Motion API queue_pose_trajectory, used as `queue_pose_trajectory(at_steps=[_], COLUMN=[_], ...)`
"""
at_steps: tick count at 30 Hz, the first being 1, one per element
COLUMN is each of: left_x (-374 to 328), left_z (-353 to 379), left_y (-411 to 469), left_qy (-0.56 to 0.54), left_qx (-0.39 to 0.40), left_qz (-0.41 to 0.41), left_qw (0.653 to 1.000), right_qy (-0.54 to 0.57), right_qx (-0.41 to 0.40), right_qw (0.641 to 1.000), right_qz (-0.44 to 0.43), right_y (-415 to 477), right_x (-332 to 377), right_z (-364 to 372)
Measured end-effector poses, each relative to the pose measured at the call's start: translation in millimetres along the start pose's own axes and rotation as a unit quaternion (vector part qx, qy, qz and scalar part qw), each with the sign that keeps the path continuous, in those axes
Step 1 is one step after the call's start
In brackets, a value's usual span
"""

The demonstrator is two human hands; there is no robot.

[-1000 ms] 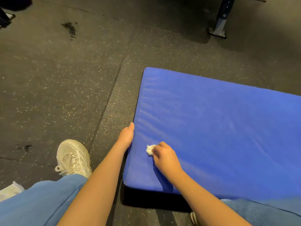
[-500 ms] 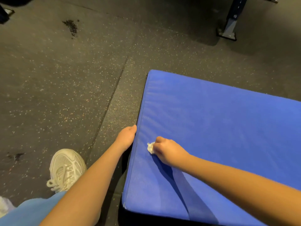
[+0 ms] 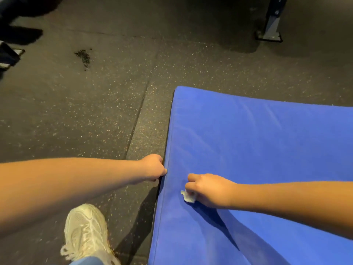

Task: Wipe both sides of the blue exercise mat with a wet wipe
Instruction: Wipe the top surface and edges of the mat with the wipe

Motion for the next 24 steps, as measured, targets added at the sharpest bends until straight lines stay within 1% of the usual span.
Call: queue_pose_trajectory(at_steps=[3, 5, 7, 8, 10, 11, 12, 13, 14, 16, 18, 19, 20, 21, 23, 24], left_x=[-3.6, -4.6, -3.8, -3.6, -6.5, -9.6, -13.0, -15.7, -16.6, -13.2, -5.8, -3.5, -1.9, -1.8, -2.4, -2.7], left_z=[-5.0, -4.7, -4.3, -4.5, -6.4, -7.2, -7.4, -8.0, -7.8, -6.0, -4.1, -3.4, -3.2, -3.4, -4.0, -3.9], left_y=[-3.1, -5.2, -5.8, -5.8, -7.6, -6.7, -4.7, -2.0, 2.2, 9.8, 17.1, 19.4, 20.7, 21.3, 23.3, 23.7], left_qy=[-0.012, -0.025, -0.041, -0.052, -0.088, -0.107, -0.120, -0.129, -0.139, -0.166, -0.188, -0.198, -0.209, -0.216, -0.222, -0.222], left_qx=[0.001, -0.003, -0.016, -0.027, -0.051, -0.058, -0.062, -0.066, -0.071, -0.077, -0.077, -0.075, -0.075, -0.075, -0.075, -0.075], left_qz=[-0.005, -0.015, -0.017, -0.013, -0.006, 0.001, 0.007, 0.013, 0.019, 0.020, 0.014, 0.013, 0.013, 0.013, 0.015, 0.017], left_qw=[1.000, 1.000, 0.999, 0.998, 0.995, 0.993, 0.991, 0.989, 0.988, 0.983, 0.979, 0.977, 0.975, 0.973, 0.972, 0.972], right_qy=[0.079, 0.109, 0.128, 0.140, 0.177, 0.195, 0.204, 0.209, 0.218, 0.221, 0.176, 0.157, 0.148, 0.150, 0.170, 0.193], right_qx=[-0.152, -0.236, -0.305, -0.337, -0.390, -0.404, -0.411, -0.410, -0.397, -0.347, -0.310, -0.305, -0.314, -0.335, -0.378, -0.388], right_qw=[0.985, 0.966, 0.942, 0.925, 0.881, 0.864, 0.859, 0.865, 0.877, 0.908, 0.933, 0.938, 0.935, 0.924, 0.883, 0.866], right_qz=[-0.020, 0.009, 0.061, 0.102, 0.202, 0.229, 0.227, 0.201, 0.160, 0.080, 0.041, 0.047, 0.070, 0.110, 0.217, 0.251], right_y=[-18.3, -25.5, -25.1, -24.6, -27.0, -28.8, -29.4, -29.3, -30.1, -33.8, -34.0, -33.3, -33.3, -34.0, -35.6, -35.7], right_x=[-4.1, -13.8, -30.2, -41.7, -68.2, -74.5, -72.4, -63.1, -49.6, -24.6, -23.0, -32.0, -44.9, -60.1, -90.6, -97.0], right_z=[-3.9, -2.2, -4.3, -7.1, -8.4, -5.2, -1.7, 2.1, 5.4, 11.4, 12.9, 13.9, 14.3, 13.0, 8.5, 9.2])
Point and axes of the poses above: each hand's wrist, its own y-axis towards the middle knuckle, its own z-axis out of the palm, x = y × z, the point moved 7 cm from there along y, towards the middle knuckle, and after that the axes turned 4 degrees about y, right-handed, at the moved point
